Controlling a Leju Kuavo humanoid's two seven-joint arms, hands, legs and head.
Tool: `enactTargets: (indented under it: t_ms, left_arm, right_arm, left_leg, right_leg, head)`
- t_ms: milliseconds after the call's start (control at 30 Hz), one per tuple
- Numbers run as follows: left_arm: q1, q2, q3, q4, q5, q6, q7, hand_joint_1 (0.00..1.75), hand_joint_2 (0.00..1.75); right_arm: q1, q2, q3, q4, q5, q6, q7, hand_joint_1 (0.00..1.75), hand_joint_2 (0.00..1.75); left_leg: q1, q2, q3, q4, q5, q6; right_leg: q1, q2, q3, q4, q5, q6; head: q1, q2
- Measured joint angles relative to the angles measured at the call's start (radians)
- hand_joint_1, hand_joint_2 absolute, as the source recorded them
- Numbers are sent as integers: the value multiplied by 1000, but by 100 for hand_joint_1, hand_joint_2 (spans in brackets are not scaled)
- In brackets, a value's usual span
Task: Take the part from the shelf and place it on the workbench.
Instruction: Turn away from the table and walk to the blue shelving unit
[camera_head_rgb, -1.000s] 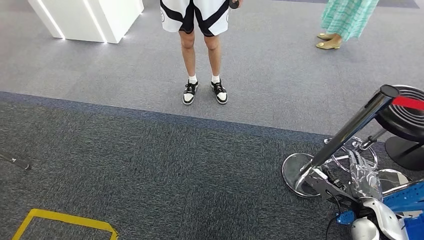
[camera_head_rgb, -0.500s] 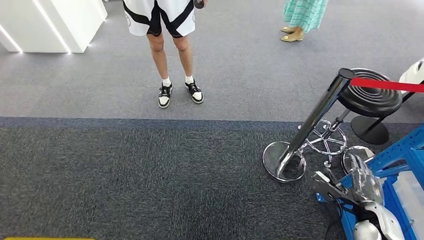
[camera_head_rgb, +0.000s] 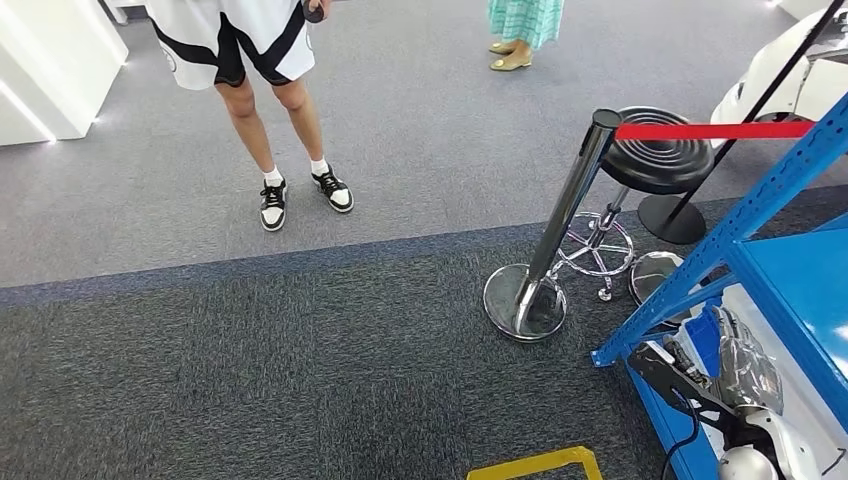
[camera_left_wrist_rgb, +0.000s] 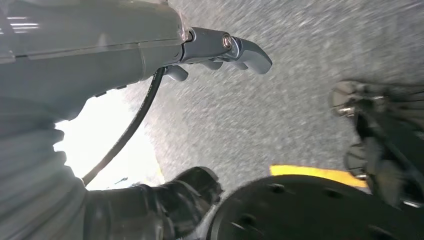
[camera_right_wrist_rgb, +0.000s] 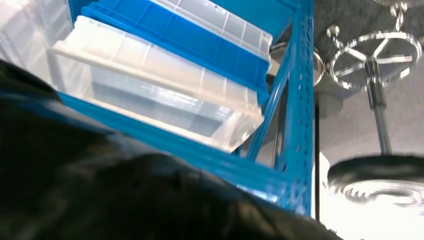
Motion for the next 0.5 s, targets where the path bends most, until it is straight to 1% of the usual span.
enactTargets:
  t_ms: [33,67,100,133,167,200,233,267,300,333,367,400,433,467,500]
  left_arm:
    - [-2,0,0,-1,-2,0,-2,0,0]
    - [-3,-2,0,-1,-4,0,-5,0,0]
    - [-5,-3,0,-2,-5,0,-7,0,0]
    - [-5,-5,0,-3,-6,0,-10,0,0]
    - [-3,-7,0,-4,-7,0,-11,0,0]
    - [-1,-8,0,-5,-7,0,-13,0,0]
    - [2,-9,0,-5,-8,0,-14,0,0]
    - [3,-10,0,-5,-8,0,-15,0,0]
    - [4,-10,0,-5,-9,-1,-16,0,0]
    - [4,-12,0,-5,-10,-1,-17,0,0]
    - [3,-14,0,-5,-11,-2,-18,0,0]
    - [3,-17,0,-5,-13,-3,-18,0,0]
    - [2,-19,0,-6,-14,-4,-19,0,0]
    - [1,-20,0,-6,-15,-4,-19,0,0]
    - [0,-20,0,-6,-16,-5,-19,0,0]
  right_arm:
    - [0,0,-1,-9,-7,-4,-5,0,0]
    - [0,-1,-3,-19,-16,-7,-10,0,0]
    - [0,-1,-5,-31,-25,-12,-14,0,0]
    - [-2,-3,-8,-42,-33,-16,-19,0,0]
    - [-6,-5,-11,-52,-44,-23,-24,0,0]
    - [-9,-5,-14,-61,-56,-31,-31,0,0]
    - [-13,-6,-17,-71,-69,-39,-37,0,0]
    - [-14,-6,-21,-83,-81,-46,-43,0,0]
    - [-15,-5,-25,-94,-90,-52,-46,0,0]
    - [-16,-5,-29,-105,-96,-56,-47,0,0]
    - [-17,-5,-32,-115,-100,-60,-49,0,0]
    - [-20,-5,-35,-124,-104,-64,-52,0,0]
    - [-24,-5,-38,-134,-107,-69,-55,0,0]
    - [-28,-5,-42,-143,-109,-73,-57,0,0]
    - [-31,-5,-46,-150,-111,-75,-59,0,0]
  left_leg:
    - [-2,6,2,-6,0,1]
    - [-1,17,4,-10,5,4]
    - [1,30,7,-17,11,9]
    - [2,43,9,-25,17,15]
    - [5,57,10,-32,23,20]
    - [4,70,8,-35,26,23]
    - [3,83,5,-34,26,26]
    - [3,96,1,-32,26,25]
    - [3,109,-1,-30,25,25]
    - [3,121,-2,-28,24,23]
    - [4,132,-3,-26,22,21]
    - [4,143,-2,-22,19,17]
    - [2,153,-2,-16,14,12]
    - [0,162,-2,-11,9,6]
    - [-2,170,-1,-7,5,0]
  right_leg:
    - [-1,10,-2,-1,3,6]
    - [-2,18,-5,-2,6,13]
    - [-2,10,-9,2,3,18]
    - [-1,-12,-17,18,-10,21]
    - [1,-41,-34,54,-36,24]
    - [1,-72,-59,109,-71,27]
    - [0,-90,-89,176,-106,31]
    - [-2,-98,-115,234,-130,35]
    - [-5,-102,-127,267,-137,40]
    - [-7,-105,-120,261,-125,44]
    - [-9,-112,-92,215,-97,46]
    - [-10,-132,-50,142,-67,48]
    - [-9,-154,-13,76,-44,46]
    - [-7,-170,13,28,-31,41]
    - [-4,-179,24,4,-27,34]
  head:
    - [0,0]
    - [0,0]
    - [1,0]
    - [1,0]
    - [2,0]
    - [3,0]
    - [3,0]
    - [3,0]
    - [3,0]
    - [3,0]
    - [3,0]
    - [3,0]
    - [3,0]
    - [3,0]
    - [3,0]
